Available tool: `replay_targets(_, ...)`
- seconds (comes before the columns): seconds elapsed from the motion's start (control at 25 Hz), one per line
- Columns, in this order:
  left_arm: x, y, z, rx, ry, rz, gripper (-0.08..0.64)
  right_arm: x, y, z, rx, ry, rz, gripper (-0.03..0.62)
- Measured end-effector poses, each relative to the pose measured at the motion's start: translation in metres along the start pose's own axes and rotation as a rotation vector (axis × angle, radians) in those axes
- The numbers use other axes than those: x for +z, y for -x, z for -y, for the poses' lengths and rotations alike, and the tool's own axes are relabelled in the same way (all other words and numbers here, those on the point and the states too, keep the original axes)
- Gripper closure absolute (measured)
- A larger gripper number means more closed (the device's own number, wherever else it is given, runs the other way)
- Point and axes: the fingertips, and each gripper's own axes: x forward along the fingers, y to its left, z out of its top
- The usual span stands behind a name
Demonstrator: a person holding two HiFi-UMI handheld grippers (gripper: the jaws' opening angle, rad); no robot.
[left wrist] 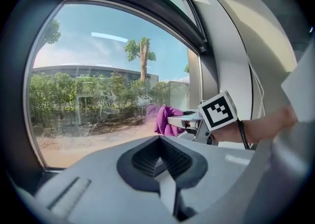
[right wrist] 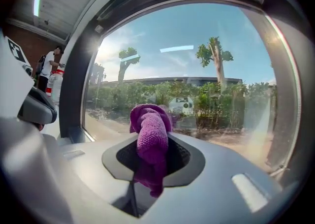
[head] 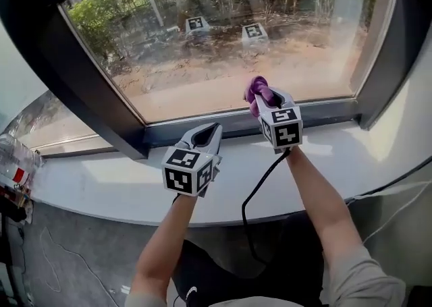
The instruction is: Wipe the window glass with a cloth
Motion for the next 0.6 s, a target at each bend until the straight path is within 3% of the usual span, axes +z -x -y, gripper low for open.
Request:
replay_targets(0.28, 0.006, -0.037, 0.047, -0.113, -0.027, -0.006, 0.554, -0.022, 0.044, 0.123, -0.216, -0.054, -0.022, 0.474)
replay_targets(0.6, 0.017, -0.062, 0.074, -0.145, -0.1, -0.032, 0.554, -0.04, 0.07, 0.195, -0.291, -0.071, -0.026, 0.471)
